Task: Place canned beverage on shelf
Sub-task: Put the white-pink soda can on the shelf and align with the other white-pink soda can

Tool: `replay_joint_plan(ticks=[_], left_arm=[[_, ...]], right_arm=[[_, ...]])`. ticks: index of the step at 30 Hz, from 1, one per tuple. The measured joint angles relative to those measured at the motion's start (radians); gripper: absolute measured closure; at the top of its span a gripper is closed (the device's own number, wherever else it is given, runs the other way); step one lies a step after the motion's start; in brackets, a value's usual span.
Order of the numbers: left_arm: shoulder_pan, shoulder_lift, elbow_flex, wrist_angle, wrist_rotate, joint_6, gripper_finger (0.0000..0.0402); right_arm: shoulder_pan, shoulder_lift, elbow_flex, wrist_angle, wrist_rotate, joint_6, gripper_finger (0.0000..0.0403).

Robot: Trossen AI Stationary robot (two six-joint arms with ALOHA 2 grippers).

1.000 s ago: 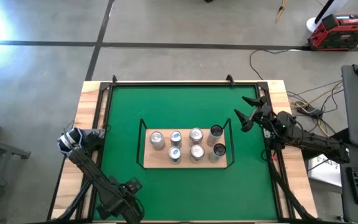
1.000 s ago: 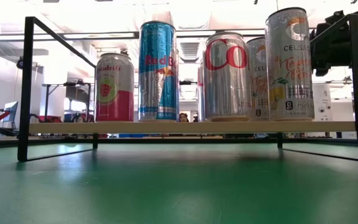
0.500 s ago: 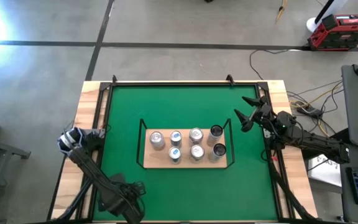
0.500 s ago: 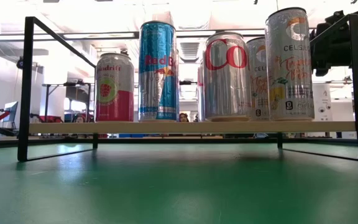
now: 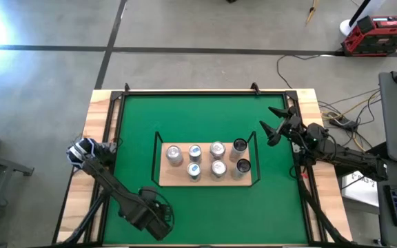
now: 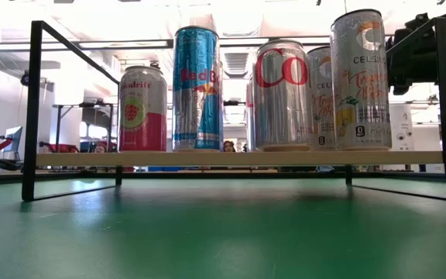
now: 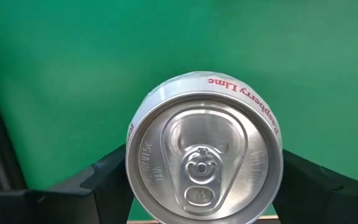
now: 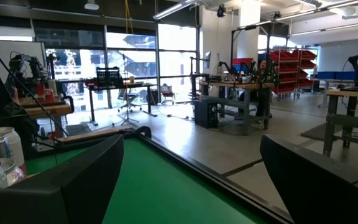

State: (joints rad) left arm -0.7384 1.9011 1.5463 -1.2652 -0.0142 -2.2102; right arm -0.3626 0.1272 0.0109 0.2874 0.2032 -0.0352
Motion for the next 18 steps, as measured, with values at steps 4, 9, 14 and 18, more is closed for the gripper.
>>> replay_joint_plan(ticks=[4,9,14,18], left_arm=[[0.016,0.000,0.000,0.027,-0.037,0.116,0.0120],[0.029,0.000,0.000,0.066,-0.097,0.238,0.0119],[0.037,0.000,0.000,0.101,-0.118,0.350,0.0119],[0.037,0.001,-0.001,0.149,-0.128,0.476,0.0118]], right_arm=[[0.000,0.000,0.000,0.000,0.000,-0.001,0.0035],[0.000,0.000,0.000,0.000,0.000,-0.001,0.0035],[0.000,0.000,0.000,0.000,0.000,0.000,0.0035],[0.000,0.000,0.000,0.000,0.000,-0.001,0.0035]])
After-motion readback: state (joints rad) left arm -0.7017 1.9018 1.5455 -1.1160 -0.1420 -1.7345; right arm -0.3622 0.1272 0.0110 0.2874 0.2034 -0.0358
